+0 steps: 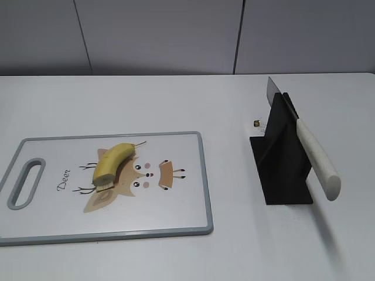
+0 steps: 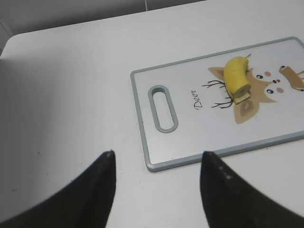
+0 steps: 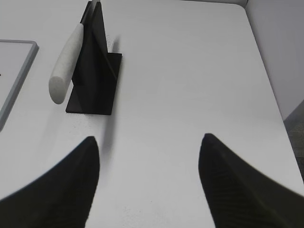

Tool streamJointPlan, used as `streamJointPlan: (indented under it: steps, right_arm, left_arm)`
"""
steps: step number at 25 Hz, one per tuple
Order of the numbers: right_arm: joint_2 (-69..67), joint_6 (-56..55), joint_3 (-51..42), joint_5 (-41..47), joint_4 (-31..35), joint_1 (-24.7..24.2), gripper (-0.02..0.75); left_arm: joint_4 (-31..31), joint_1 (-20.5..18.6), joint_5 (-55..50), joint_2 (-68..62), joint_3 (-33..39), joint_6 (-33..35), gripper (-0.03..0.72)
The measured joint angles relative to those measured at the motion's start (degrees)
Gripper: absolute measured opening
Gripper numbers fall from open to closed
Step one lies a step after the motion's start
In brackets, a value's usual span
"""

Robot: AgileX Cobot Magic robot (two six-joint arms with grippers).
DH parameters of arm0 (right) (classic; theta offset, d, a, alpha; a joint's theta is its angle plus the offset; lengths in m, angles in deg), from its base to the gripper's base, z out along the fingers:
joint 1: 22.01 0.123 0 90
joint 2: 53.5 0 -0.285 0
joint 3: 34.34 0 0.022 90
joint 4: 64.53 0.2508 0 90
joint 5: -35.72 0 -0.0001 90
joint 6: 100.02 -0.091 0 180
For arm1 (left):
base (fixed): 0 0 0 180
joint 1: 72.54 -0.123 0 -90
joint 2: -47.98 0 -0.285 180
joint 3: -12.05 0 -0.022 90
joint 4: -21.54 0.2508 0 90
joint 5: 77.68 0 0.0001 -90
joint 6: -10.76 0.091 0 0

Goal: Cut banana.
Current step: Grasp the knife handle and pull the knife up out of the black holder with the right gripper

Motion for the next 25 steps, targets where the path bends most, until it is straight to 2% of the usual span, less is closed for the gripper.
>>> streamJointPlan:
  steps: [25]
  right_arm:
    - [0.0, 0.0, 0.0, 0.0, 0.0, 0.0, 0.498]
  left_arm:
    - [0.0, 0.0, 0.0, 0.0, 0.0, 0.0, 0.551]
